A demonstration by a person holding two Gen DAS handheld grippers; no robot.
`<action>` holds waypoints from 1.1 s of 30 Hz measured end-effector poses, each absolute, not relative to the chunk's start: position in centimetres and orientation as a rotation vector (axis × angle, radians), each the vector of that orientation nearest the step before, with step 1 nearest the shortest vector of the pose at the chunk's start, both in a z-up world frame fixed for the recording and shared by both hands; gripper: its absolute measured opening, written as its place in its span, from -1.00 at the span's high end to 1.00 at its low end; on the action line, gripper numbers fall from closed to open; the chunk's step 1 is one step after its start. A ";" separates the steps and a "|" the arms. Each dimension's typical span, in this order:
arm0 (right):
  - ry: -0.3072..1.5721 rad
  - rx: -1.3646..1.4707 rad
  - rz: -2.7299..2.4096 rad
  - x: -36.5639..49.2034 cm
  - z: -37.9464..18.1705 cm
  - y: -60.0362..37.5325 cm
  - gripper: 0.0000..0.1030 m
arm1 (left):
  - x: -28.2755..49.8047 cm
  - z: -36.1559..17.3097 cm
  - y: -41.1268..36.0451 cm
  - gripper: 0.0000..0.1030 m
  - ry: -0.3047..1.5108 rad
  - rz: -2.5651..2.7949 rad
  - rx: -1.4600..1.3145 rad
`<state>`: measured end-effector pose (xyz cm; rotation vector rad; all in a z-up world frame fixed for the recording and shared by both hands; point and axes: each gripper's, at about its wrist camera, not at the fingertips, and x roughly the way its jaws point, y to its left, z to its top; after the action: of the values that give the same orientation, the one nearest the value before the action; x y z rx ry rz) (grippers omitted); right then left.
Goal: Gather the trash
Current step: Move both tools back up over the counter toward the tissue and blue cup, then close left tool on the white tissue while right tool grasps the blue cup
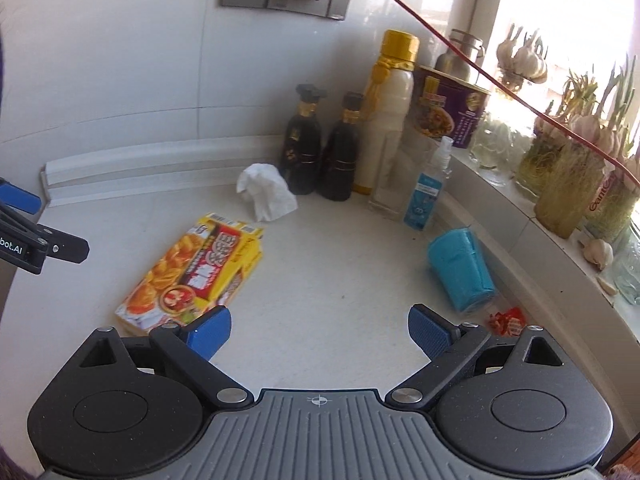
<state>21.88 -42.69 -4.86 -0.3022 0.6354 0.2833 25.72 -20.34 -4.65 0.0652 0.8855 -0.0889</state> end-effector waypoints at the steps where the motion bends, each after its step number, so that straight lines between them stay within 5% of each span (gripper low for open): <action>1: 0.633 -0.291 0.273 22.4 -4.8 -43.2 -0.88 | 26.5 -4.7 -20.9 -0.99 0.876 -0.102 0.075; 22: 0.635 -0.204 0.113 31.0 -5.7 -48.5 -0.89 | 40.8 -8.0 -28.9 -0.98 0.741 -0.230 0.238; 27: 0.638 -0.215 0.109 32.6 -5.8 -48.8 -0.89 | 42.9 -9.0 -29.5 -0.83 0.757 -0.216 0.230; 33: 0.651 -0.232 0.107 34.5 -6.3 -48.7 -0.89 | 44.0 -9.8 -30.1 -0.37 0.771 -0.209 0.234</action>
<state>34.52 -48.74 -6.28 -0.2321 0.6509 0.1070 44.02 -30.07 -9.83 0.2339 0.7707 -0.2091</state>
